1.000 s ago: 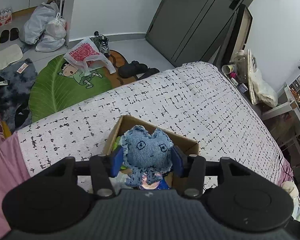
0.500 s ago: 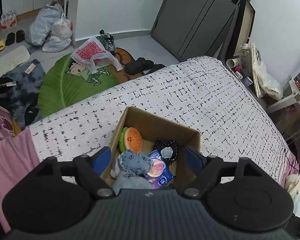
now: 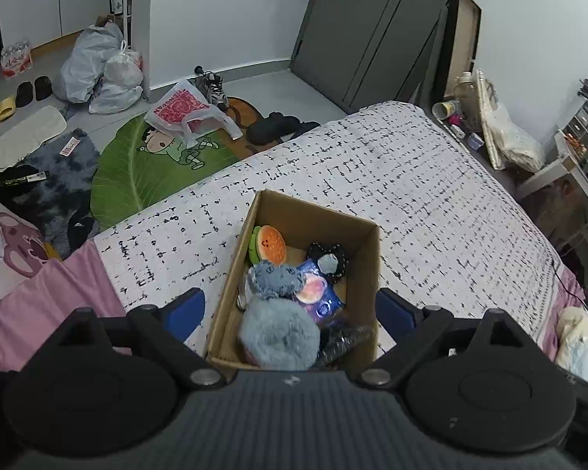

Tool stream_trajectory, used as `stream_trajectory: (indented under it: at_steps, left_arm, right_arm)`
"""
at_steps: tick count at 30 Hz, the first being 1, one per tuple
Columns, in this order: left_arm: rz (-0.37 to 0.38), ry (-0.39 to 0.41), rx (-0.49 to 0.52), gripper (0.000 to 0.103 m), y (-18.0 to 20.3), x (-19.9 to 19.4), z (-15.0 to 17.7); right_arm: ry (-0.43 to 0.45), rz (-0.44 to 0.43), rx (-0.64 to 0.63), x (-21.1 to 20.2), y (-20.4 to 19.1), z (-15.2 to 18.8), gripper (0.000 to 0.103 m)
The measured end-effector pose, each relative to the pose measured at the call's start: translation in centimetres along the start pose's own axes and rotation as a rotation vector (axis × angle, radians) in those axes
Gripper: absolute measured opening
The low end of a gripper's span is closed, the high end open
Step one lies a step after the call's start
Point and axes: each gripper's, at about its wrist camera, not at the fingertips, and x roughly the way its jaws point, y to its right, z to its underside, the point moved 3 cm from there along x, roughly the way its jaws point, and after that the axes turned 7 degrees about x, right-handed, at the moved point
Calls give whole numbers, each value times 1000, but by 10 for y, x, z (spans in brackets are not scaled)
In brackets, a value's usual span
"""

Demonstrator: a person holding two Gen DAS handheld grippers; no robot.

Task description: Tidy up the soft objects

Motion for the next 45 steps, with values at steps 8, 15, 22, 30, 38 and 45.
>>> stream_trajectory:
  at_steps: [8, 15, 22, 30, 38, 45]
  left_arm:
    - [16, 37, 14, 101, -7, -43, 11]
    - [19, 65, 22, 102, -17, -72, 23]
    - [31, 97, 24, 102, -21, -99, 33]
    - [52, 121, 82, 102, -11, -123, 51]
    - [77, 148, 124, 102, -5, -146, 65]
    - [76, 186, 148, 102, -2, -169, 73]
  right_arm:
    - [47, 7, -13, -46, -17, 1, 103]
    - [64, 22, -27, -75, -34, 10, 103]
    - [88, 45, -56, -106, -51, 19, 103]
    - [90, 47, -40, -136, -64, 31, 103]
    - [101, 101, -34, -161, -64, 40, 103]
    - [121, 102, -6, -183, -65, 46, 103]
